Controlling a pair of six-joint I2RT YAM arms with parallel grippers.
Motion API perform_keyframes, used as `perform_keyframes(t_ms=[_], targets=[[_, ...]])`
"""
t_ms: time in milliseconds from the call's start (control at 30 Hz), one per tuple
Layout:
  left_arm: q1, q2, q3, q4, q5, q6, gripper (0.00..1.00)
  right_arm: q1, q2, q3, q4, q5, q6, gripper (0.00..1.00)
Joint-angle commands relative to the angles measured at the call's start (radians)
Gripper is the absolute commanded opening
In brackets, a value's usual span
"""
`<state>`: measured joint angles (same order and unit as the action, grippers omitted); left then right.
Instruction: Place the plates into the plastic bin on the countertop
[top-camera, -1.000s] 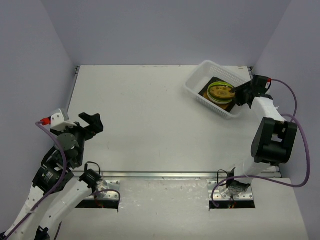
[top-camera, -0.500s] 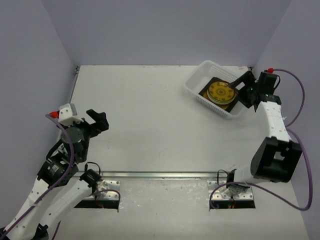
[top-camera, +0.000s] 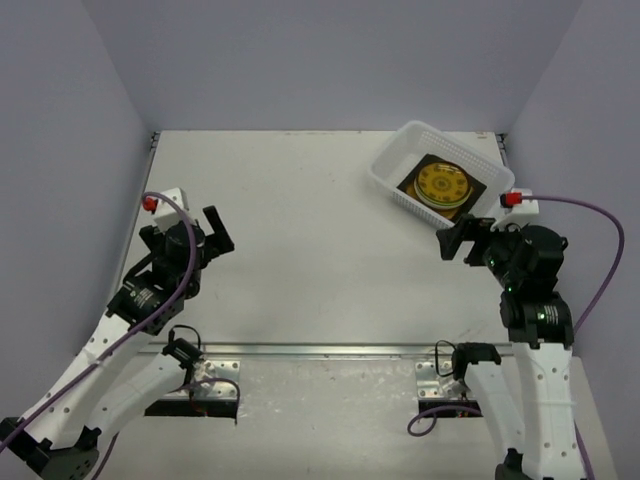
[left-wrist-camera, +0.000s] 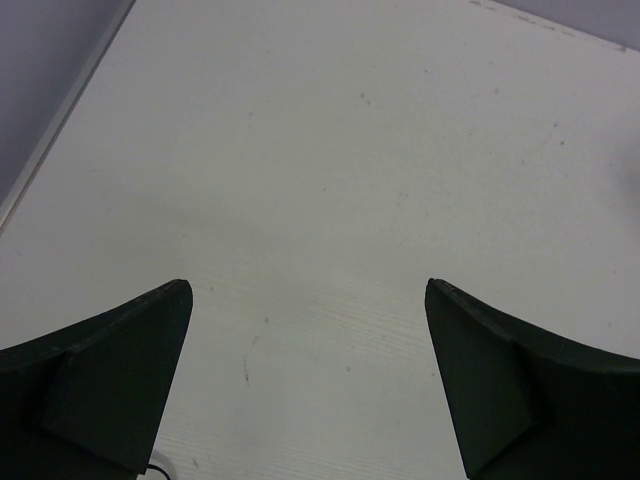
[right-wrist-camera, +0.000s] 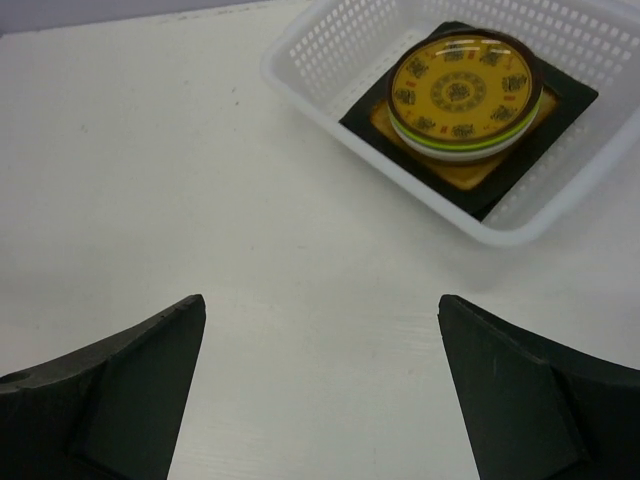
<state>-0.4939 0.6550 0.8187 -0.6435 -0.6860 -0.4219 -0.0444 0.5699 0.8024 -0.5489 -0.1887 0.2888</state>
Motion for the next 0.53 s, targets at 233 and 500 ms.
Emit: perform_keyframes(t_ms=[233, 500], targets=[[0.010, -0.233, -0.191, 0.179, 0.016, 0.050, 1.00, 0.015, -0.199, -0.107, -0.086, -0.019, -0.044, 0.99], [0.009, -0.247, -0.206, 0.199, 0.072, 0.060, 1.00, 0.015, -0.212, -0.140, -0.069, -0.083, -0.046, 0.99]])
